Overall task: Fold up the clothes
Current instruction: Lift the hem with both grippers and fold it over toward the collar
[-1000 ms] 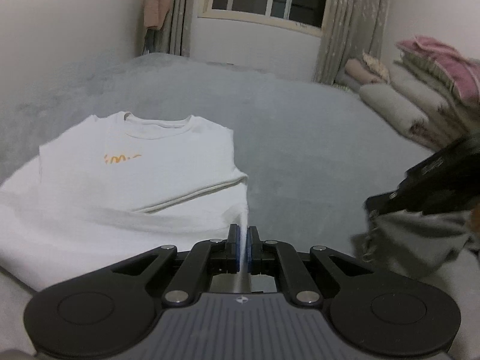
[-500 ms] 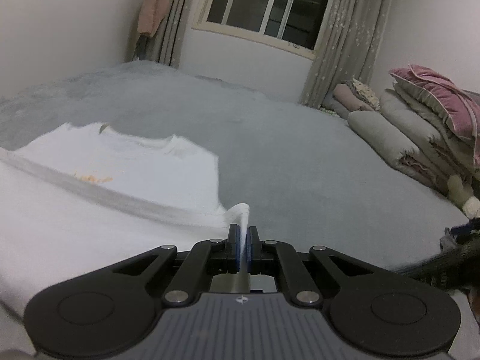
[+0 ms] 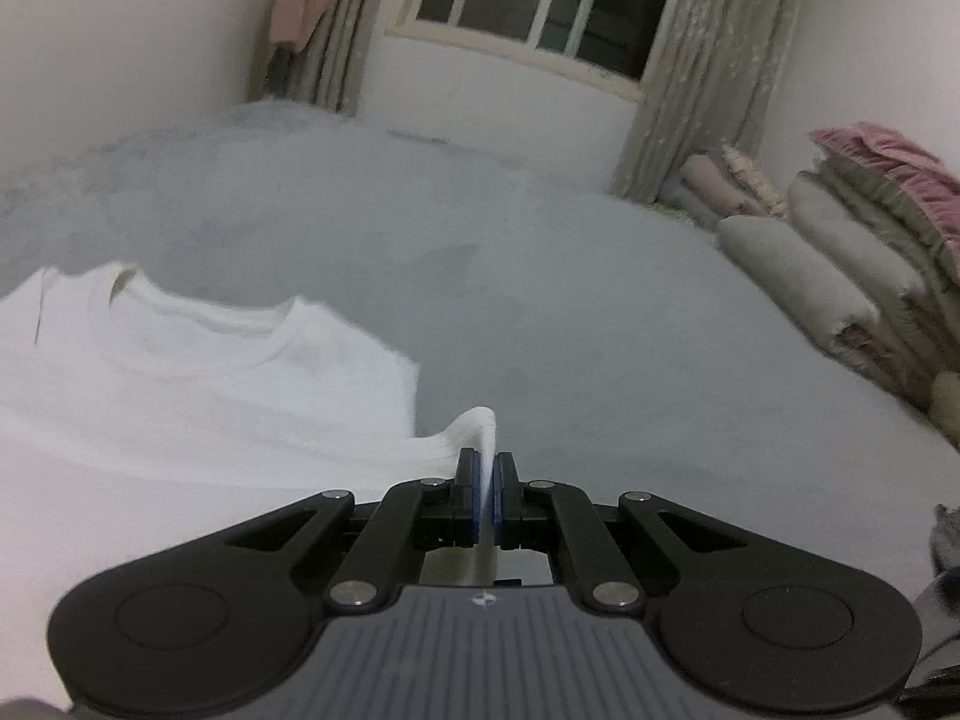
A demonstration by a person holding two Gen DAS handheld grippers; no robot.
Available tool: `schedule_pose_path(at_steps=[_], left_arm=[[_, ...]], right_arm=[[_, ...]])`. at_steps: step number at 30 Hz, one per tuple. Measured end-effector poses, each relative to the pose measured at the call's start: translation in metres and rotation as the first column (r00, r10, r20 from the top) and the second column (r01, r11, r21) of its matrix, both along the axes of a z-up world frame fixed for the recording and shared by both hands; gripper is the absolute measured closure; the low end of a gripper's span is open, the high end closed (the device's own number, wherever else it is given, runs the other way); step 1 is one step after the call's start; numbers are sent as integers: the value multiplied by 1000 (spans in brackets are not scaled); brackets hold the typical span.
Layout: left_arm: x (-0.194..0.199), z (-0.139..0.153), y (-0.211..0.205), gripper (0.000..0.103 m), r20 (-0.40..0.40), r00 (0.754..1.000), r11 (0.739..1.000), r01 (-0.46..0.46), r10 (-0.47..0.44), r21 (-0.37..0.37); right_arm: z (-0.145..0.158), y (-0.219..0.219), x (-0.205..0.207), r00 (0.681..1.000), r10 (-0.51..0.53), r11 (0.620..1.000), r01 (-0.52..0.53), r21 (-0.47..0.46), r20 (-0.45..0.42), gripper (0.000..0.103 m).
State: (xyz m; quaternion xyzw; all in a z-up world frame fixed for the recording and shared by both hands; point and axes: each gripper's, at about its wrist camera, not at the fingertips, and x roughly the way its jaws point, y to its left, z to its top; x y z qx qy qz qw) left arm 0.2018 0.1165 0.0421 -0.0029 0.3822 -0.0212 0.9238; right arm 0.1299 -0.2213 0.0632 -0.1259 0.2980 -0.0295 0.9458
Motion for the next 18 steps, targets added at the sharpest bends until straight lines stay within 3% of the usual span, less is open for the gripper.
schedule_pose_path(at_steps=[5, 8, 10, 11, 15, 18], left_arm=[[-6, -3, 13, 82, -54, 999, 995, 5, -10, -96], [-2, -8, 4, 56, -48, 996, 994, 76, -80, -79], [1, -16, -5, 56, -64, 992, 993, 108, -110, -36], [2, -19, -10, 59, -74, 990, 992, 122, -123, -13], [5, -23, -19, 96, -80, 982, 985, 173, -172, 4], [2, -18, -22, 98, -54, 985, 986, 166, -164, 23]], right_arm=[[-11, -18, -4, 997, 39, 991, -30, 131, -64, 98], [-6, -19, -7, 996, 54, 987, -43, 156, -65, 98], [-5, -18, -9, 996, 59, 987, -48, 156, -68, 97], [-6, -18, -9, 996, 61, 987, -50, 153, -68, 97], [-6, -18, -10, 995, 73, 987, -62, 147, -66, 97], [-4, -16, -12, 996, 79, 991, -73, 116, -52, 98]])
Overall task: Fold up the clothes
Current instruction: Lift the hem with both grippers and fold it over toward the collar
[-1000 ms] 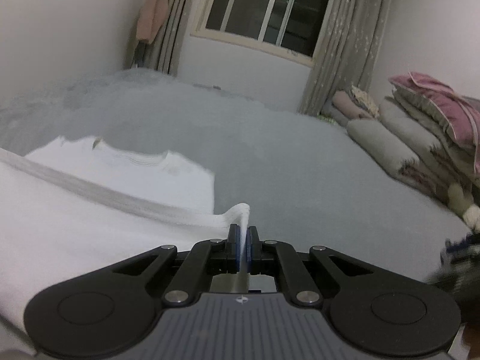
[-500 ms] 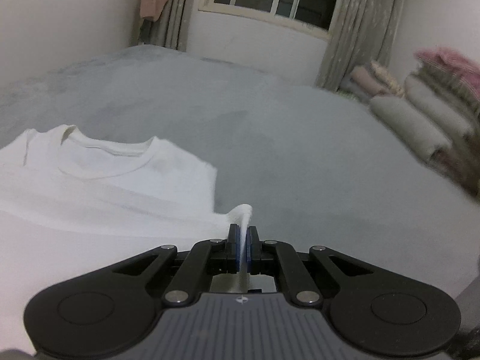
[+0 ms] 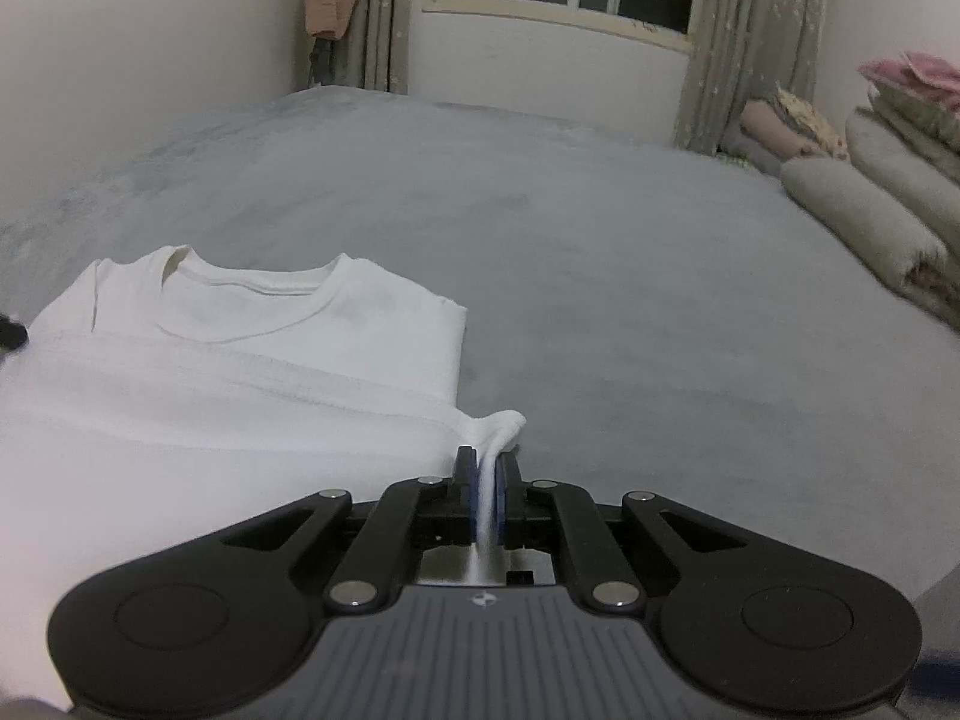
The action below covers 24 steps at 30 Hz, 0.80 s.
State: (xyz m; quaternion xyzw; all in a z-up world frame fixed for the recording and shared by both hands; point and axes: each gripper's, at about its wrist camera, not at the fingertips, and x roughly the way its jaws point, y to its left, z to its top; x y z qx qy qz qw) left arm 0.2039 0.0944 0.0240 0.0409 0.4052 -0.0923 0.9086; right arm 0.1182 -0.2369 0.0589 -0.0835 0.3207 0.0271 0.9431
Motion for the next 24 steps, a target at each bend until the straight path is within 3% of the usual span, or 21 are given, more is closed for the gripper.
schedule_pose_path(at_steps=[7, 15, 24], left_arm=[[-16, 19, 26, 98, 76, 997, 992, -10, 20, -126], [-1, 34, 18, 98, 142, 989, 996, -23, 36, -91], [53, 39, -17, 98, 216, 972, 993, -104, 89, 56]], right_arm=[[3, 5, -1, 999, 18, 999, -17, -38, 28, 98], [12, 9, -1, 996, -14, 998, 19, -57, 93, 99], [19, 11, 48, 990, -75, 994, 84, -74, 116, 99]])
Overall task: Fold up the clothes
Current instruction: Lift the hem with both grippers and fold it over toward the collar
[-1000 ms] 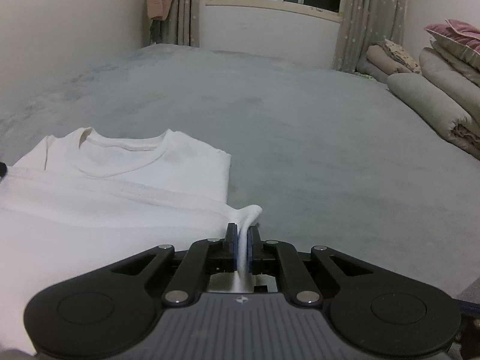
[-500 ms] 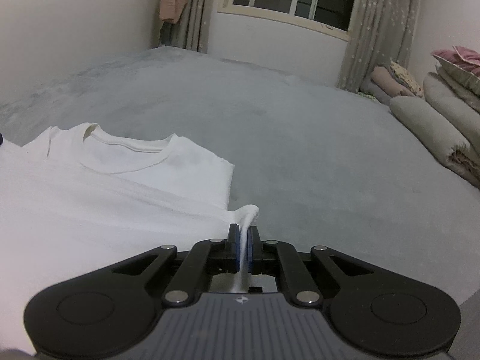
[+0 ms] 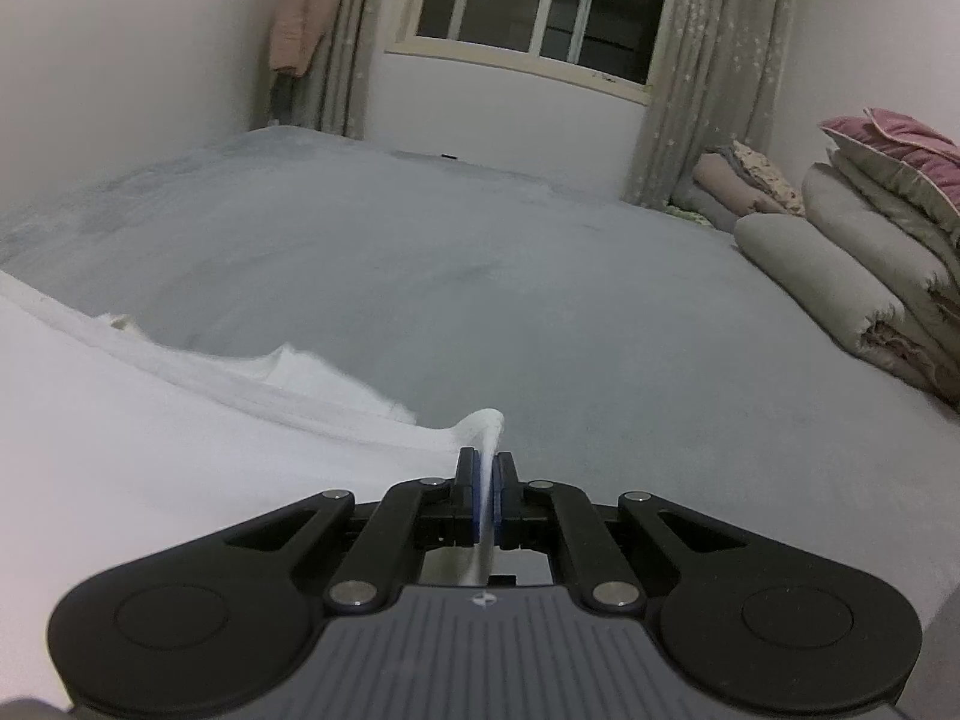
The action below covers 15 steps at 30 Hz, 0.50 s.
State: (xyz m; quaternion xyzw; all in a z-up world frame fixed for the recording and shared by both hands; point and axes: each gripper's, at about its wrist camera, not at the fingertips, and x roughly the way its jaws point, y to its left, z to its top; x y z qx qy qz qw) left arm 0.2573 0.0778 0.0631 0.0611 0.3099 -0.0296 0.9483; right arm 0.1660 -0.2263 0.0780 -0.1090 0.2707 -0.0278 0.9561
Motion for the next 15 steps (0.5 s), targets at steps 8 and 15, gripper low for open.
schedule_pose_path(at_steps=[8, 15], left_arm=[[39, -35, -24, 97, 7, 994, 986, -112, 112, 125], [41, -65, -27, 86, 0, 984, 971, -178, 180, 160]], right_arm=[[-4, 12, 52, 1000, -24, 998, 24, -58, -13, 99], [-35, 16, 70, 992, -77, 993, 67, -98, -102, 99]])
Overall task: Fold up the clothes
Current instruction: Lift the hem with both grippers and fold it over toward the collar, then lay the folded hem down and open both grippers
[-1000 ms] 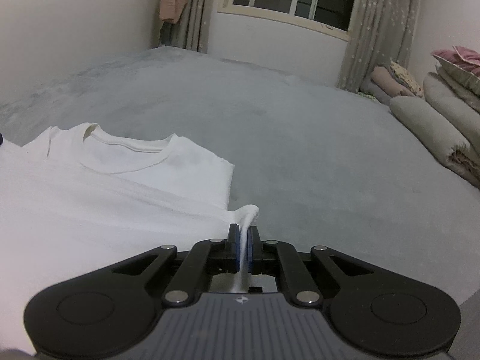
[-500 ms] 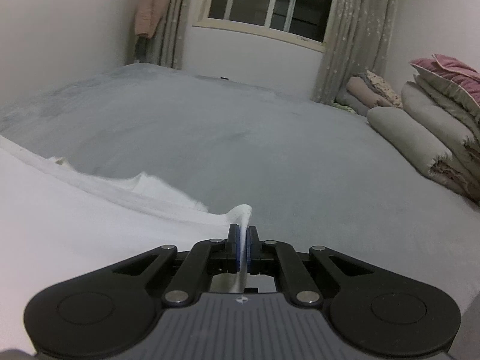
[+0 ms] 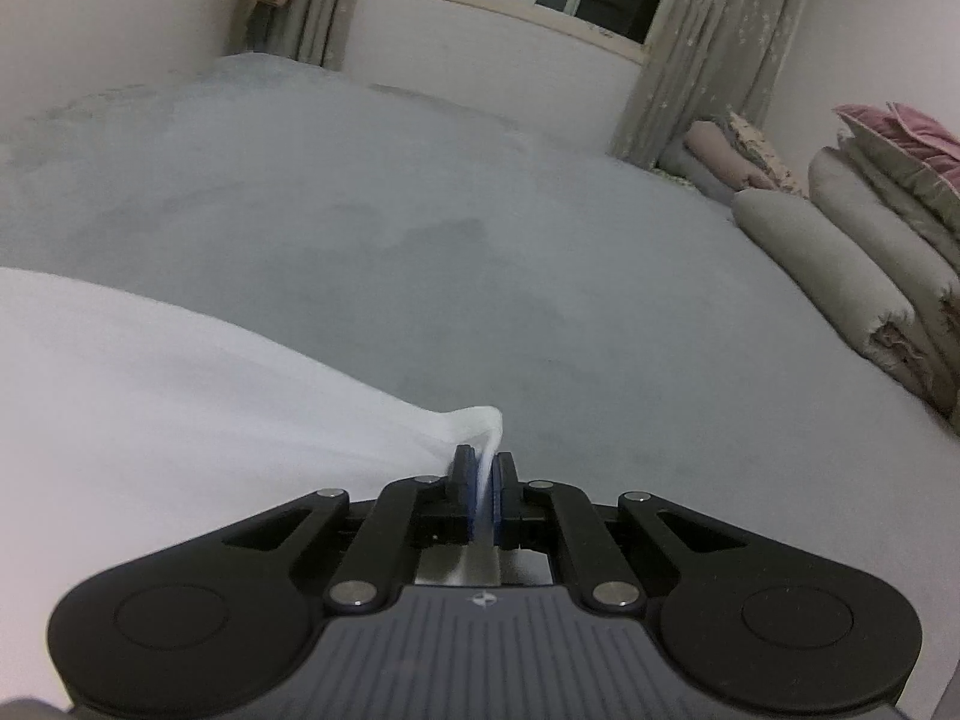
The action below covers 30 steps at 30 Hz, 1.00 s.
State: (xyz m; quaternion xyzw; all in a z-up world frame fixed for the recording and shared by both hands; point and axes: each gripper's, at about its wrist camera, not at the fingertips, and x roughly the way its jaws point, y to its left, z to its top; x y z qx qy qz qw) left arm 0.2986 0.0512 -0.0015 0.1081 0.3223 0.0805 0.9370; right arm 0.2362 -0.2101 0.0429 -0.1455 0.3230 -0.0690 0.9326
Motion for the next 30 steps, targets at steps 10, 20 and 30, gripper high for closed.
schedule_pose_path(at_steps=[10, 20, 30], left_arm=[[-71, 85, 61, 85, 82, 995, 986, -49, 63, -157], [-128, 25, -22, 72, -3, 994, 954, 100, -105, -281], [-136, -9, -17, 70, 10, 996, 972, 92, -92, -215]], right_arm=[[58, -41, -69, 998, -11, 965, -7, 262, 70, 77], [34, 52, -126, 943, 333, 902, -318, 292, -2, 77], [12, 40, -134, 948, 319, 911, -312, 270, 21, 61]])
